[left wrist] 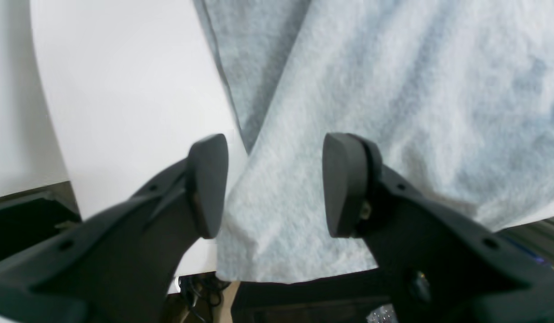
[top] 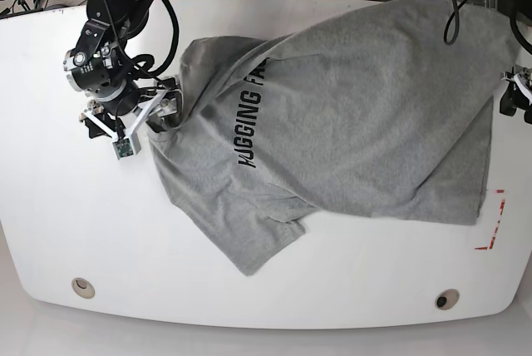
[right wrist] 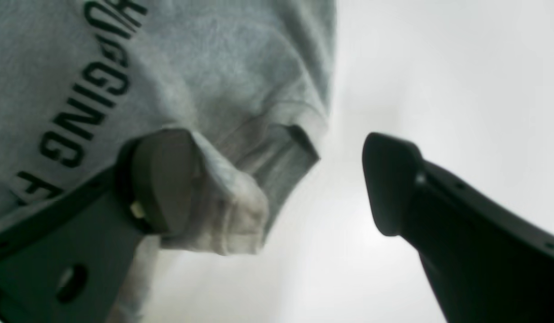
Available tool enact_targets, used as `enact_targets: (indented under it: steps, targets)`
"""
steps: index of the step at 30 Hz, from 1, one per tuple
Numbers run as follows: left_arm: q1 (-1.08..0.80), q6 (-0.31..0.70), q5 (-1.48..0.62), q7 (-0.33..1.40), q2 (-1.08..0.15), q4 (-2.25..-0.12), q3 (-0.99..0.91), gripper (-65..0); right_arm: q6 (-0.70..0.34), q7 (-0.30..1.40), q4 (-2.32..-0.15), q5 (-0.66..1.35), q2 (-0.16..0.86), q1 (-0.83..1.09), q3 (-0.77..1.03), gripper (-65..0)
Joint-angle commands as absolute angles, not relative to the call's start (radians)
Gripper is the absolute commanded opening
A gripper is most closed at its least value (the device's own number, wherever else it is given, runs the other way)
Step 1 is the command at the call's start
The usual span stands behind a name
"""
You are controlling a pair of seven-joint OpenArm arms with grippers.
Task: Fold the T-shirt properly
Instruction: 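Regrasp the shirt edge near the printed text with the right gripper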
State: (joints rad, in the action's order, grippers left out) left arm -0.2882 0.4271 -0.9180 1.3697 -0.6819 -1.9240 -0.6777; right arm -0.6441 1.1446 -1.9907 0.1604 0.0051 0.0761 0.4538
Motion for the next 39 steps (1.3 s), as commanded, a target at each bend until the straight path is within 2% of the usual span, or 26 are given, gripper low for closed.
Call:
enact_targets:
  steps: [1,10,20,28,39]
  targets:
    - [-0.282,0.424,-0.924,1.360,-0.704,-1.936,-0.687,-34.6,-0.647,1.165,-2.008,0.159,0.015,0.088,0.458,-10.8]
    - [-0.272,0.424,-0.924,1.360,-0.702,-1.933,-0.684,-34.6,-0.648,1.182,-2.017,0.202,0.045,0.220,0.463,-10.9]
    - [-0.265,0.424,-0.923,1.359,-0.642,-1.933,-0.684,-34.6,-0.639,1.150,-2.002,0.203,0.077,0.090,0.467,-10.9]
    - [-0.217,0.423,-0.912,1.357,-0.588,-1.933,-0.693,-34.7,-0.639,1.141,-1.839,0.203,0.074,-0.093,0.467,-10.9]
    - [-0.171,0.423,-0.792,1.357,-0.584,-1.933,-0.691,-34.7,-0.639,0.977,-1.465,0.205,0.114,-0.260,0.461,-11.1]
